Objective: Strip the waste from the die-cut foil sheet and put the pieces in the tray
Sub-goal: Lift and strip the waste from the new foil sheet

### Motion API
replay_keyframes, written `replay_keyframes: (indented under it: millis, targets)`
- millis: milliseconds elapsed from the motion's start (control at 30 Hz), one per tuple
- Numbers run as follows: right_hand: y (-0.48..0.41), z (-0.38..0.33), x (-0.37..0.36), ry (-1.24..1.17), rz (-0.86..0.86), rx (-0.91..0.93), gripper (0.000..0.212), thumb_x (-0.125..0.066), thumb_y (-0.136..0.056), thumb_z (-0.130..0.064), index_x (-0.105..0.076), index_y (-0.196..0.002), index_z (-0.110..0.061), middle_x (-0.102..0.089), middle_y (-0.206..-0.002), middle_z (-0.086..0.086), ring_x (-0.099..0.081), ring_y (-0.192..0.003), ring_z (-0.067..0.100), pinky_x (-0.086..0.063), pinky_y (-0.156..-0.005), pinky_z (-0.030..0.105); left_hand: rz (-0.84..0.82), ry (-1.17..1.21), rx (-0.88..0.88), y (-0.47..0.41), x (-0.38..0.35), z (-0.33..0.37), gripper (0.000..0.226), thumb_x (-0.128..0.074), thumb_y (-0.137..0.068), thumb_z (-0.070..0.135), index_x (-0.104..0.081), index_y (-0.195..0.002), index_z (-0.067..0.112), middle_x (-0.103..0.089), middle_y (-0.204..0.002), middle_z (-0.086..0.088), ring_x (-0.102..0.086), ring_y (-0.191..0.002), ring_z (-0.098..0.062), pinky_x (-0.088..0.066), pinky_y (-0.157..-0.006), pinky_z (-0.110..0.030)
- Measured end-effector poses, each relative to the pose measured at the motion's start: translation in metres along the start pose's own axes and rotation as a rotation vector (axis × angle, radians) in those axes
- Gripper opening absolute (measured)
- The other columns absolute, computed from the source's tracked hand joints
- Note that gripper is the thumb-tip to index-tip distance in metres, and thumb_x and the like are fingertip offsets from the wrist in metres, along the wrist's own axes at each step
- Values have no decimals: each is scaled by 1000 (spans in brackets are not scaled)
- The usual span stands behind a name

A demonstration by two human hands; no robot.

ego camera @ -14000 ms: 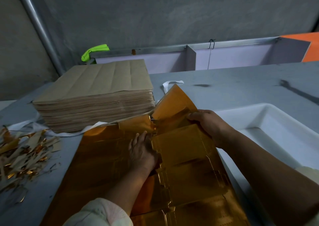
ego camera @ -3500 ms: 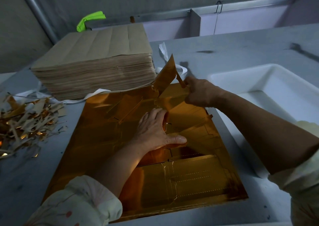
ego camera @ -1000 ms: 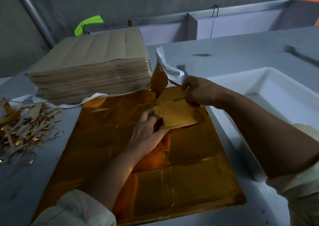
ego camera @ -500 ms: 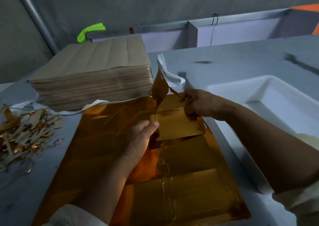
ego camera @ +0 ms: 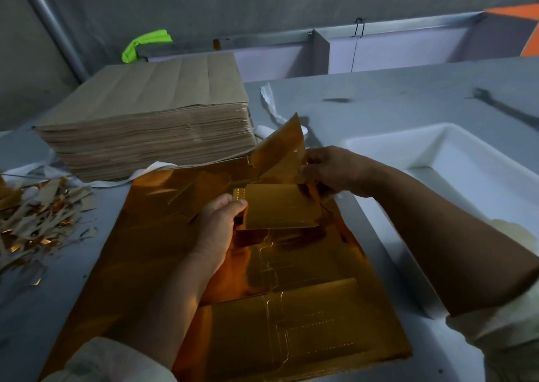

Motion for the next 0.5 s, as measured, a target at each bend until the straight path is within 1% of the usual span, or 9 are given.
replay_keyframes:
  millis: [67, 100, 133, 167, 200, 267, 333, 433, 500]
  targets:
    - [1, 0, -1, -17, -33, -14, 20, -53, -101, -22, -58, -119, -15, -67, -105, 10, -73, -82, 24, -61, -64, 29, 9, 24, 3, -3, 4, -1, 22, -53, -96, 15, -55, -74, 16, -62, -60, 8, -61, -69, -16, -50, -68, -33]
    - [1, 1, -2, -6, -52, -19, 15, -54, -101, -21, -59, -115, -18, -68, -103, 9, -74, -79, 22, -61, -63, 29, 11, 27, 4, -3, 5, -2, 22, -53, -96, 15, -55, -75, 16, -62, -59, 9, -62, -67, -13, -50, -63, -30]
    - [2, 0, -3, 16, -74, -23, 9, -56, -100, -19, -59, -108, -21, -68, -101, 8, -74, -74, 19, -60, -61, 27, 14, 29, 6, -4, 5, -2, 21, -53, -96, 15, -56, -76, 16, -61, -61, 8, -62, -66, -12, -50, -61, -28]
    - [3, 0, -5, 35, -95, -27, 8, -57, -98, -17, -58, -102, -23, -67, -98, 7, -74, -70, 17, -59, -59, 26, 16, 28, 10, -4, 5, -2, 20, -54, -96, 15, -56, -77, 16, -61, -65, 5, -61, -69, -14, -51, -64, -30]
    - [3, 0, -6, 45, -113, -34, 12, -58, -97, -13, -56, -101, -23, -67, -97, 8, -73, -66, 15, -59, -58, 25, 19, 25, 13, -4, 5, -3, 19, -54, -96, 15, -57, -77, 15, -61, -71, 1, -61, -74, -18, -50, -69, -33]
    - [3, 1, -8, 53, -134, -50, 24, -59, -94, -4, -54, -113, -18, -65, -102, 11, -74, -69, 19, -59, -58, 27, 22, 8, 12, -4, 6, -3, 19, -55, -96, 16, -57, -77, 14, -59, -80, -8, -58, -80, -24, -47, -76, -37]
    - [2, 1, -8, 51, -129, -61, 37, -57, -94, 0, -49, -127, -14, -62, -111, 14, -72, -80, 25, -60, -61, 29, 21, -4, 10, -4, 6, -3, 20, -55, -95, 17, -55, -76, 14, -54, -80, -11, -54, -79, -27, -45, -76, -40]
    - [1, 2, -7, 25, -113, -71, 39, -55, -94, 2, -47, -129, -14, -60, -113, 15, -71, -81, 26, -59, -59, 29, 24, -15, 7, -5, 6, -3, 25, -55, -95, 15, -53, -70, 17, -51, -68, -2, -51, -71, -23, -44, -70, -37]
    - [1, 3, -6, 15, -99, -73, 38, -54, -95, 3, -47, -127, -15, -60, -110, 14, -72, -73, 23, -58, -55, 27, 27, -13, 12, -5, 5, -4, 25, -55, -95, 15, -54, -70, 18, -53, -66, 2, -52, -70, -20, -45, -69, -36]
Point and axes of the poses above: each hand's wrist, its own y-axis away from the middle knuckle, its own x-axis out of the back of the hand, z = x × y, the point moved 7 cm from there along -y, towards the middle knuckle
